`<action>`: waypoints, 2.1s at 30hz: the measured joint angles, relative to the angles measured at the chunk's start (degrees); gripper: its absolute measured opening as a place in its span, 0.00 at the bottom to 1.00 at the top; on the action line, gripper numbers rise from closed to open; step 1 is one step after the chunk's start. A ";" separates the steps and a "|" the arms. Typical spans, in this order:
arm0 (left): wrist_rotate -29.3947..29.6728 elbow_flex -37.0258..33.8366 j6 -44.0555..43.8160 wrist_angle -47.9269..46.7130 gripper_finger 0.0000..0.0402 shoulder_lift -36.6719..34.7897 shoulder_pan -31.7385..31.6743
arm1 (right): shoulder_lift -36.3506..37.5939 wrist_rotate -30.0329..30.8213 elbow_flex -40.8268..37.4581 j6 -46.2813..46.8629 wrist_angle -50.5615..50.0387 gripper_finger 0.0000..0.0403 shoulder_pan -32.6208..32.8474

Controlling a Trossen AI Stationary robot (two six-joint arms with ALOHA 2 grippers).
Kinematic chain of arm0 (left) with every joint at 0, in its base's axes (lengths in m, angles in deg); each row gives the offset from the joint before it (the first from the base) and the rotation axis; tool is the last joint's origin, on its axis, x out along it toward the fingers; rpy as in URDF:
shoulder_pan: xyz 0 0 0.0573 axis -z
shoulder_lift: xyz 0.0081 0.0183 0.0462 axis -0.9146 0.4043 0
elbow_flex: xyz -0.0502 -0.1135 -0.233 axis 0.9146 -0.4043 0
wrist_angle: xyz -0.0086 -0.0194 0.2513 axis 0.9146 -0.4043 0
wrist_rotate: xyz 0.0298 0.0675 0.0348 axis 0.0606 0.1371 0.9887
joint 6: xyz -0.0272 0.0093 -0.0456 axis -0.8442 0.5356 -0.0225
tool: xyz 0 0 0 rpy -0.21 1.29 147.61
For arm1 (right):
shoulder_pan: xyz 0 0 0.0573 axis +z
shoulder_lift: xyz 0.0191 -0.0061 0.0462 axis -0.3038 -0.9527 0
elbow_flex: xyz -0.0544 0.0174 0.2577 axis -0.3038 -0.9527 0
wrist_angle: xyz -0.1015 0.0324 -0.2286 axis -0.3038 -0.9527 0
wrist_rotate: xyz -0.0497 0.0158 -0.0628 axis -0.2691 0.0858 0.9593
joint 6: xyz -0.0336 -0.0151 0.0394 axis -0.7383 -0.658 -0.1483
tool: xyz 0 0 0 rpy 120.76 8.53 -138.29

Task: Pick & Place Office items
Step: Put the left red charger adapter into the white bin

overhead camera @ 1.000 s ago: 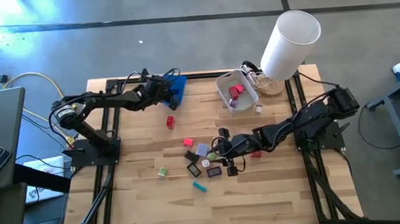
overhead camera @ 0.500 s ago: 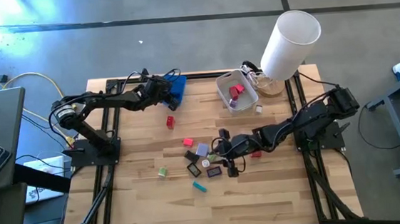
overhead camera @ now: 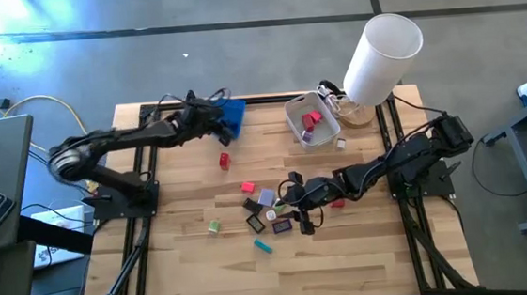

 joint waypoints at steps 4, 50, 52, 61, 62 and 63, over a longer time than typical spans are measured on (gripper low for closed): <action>-1.25 0.00 -7.65 -5.62 0.38 -10.42 2.61 | 0.00 0.04 0.00 -0.22 -0.09 0.38 0.00; -12.92 -0.15 -26.73 -29.20 0.53 -12.05 25.62 | 0.00 0.18 -0.02 -3.10 -0.79 0.38 -0.11; -10.33 -0.13 -28.83 -30.28 0.58 -12.05 25.64 | 0.00 0.20 -0.02 -3.18 -0.96 0.38 -0.11; -0.52 -0.37 -43.38 -34.63 0.66 -12.05 27.04 | 0.00 0.20 -0.02 -3.21 -1.16 0.38 -0.13; 1.36 -0.72 -44.51 -34.63 0.66 -12.05 27.71 | 0.00 0.20 -0.02 -3.22 -1.18 0.38 -0.13; 3.05 -1.09 -45.46 -34.76 0.66 -12.05 28.36 | 0.00 0.20 -0.02 -3.21 -1.16 0.38 -0.13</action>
